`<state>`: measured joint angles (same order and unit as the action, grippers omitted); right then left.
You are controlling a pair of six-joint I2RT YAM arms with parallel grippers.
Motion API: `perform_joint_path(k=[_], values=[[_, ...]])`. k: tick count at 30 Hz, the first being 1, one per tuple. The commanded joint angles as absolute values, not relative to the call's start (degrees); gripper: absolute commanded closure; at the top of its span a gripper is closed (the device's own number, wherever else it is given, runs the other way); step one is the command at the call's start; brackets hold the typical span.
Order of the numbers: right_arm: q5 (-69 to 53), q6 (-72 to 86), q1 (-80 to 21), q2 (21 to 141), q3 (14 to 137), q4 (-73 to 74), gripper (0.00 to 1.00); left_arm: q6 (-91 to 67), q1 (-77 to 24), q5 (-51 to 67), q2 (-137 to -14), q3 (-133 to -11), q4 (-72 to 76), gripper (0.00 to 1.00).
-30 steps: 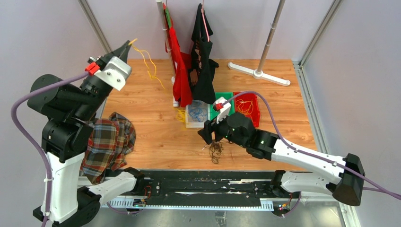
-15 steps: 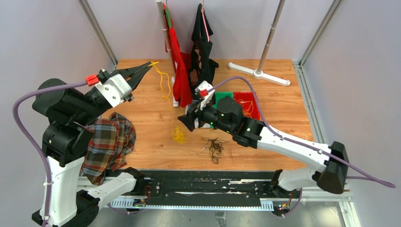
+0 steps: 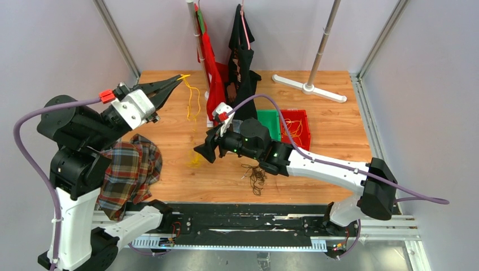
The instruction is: Untangle the cables
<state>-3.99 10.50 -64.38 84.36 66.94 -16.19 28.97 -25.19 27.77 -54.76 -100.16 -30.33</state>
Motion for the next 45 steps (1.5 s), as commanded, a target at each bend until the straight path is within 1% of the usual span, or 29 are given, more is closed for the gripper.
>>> perform_joint_path(k=[1,3,5,7,9,10,17,19,21,29,37,40,45], values=[[-6.2,12.1,-65.4,84.8,68.9,-20.7,0.27,29.9,-24.9,27.7,-53.5,-99.6,-29.8,0.99],[-5.9,12.4,-65.4,85.6,69.4,-20.6,0.29,29.5,-24.9,27.6,-53.5,-99.8,-29.7,1.0],[-4.9,12.6,-65.3,86.3,69.6,-20.2,0.33,29.2,-24.9,27.8,-53.7,-100.1,-29.5,1.0],[-3.2,12.8,-65.2,86.9,69.9,-19.2,0.44,28.7,-24.9,28.0,-53.9,-100.8,-29.4,1.0],[-2.5,13.0,-65.0,87.3,69.6,-18.5,0.59,28.4,-24.9,28.3,-54.2,-101.8,-29.2,1.0],[-2.3,13.0,-65.0,87.4,69.3,-18.4,0.64,28.2,-24.9,28.4,-54.4,-102.3,-28.8,1.0],[-1.4,13.5,-65.0,89.1,65.1,-19.1,0.86,27.1,-24.9,28.7,-56.6,-107.2,-27.3,1.0],[-1.5,14.0,-65.0,90.0,64.0,-19.3,0.95,26.7,-24.9,28.7,-57.2,-108.6,-26.5,1.0],[-1.7,14.4,-65.0,90.8,62.5,-19.8,0.99,26.3,-24.9,28.3,-57.5,-110.0,-25.5,1.0],[-2.1,16.5,-65.1,94.7,55.5,-23.2,0.99,23.4,-24.9,23.0,-59.4,-116.6,-18.8,1.0],[-0.5,17.4,-65.1,98.3,50.9,-24.6,1.0,28.3,-24.9,8.7,-62.2,-121.5,-5.8,1.0],[-0.6,17.7,-65.3,99.5,50.0,-24.5,0.97,30.8,-24.9,4.7,-63.4,-122.6,0.1,1.0],[0.0,18.1,-65.5,101.0,48.1,-24.9,0.91,33.4,-24.9,2.1,-68.0,-131.5,1.1,1.0]])
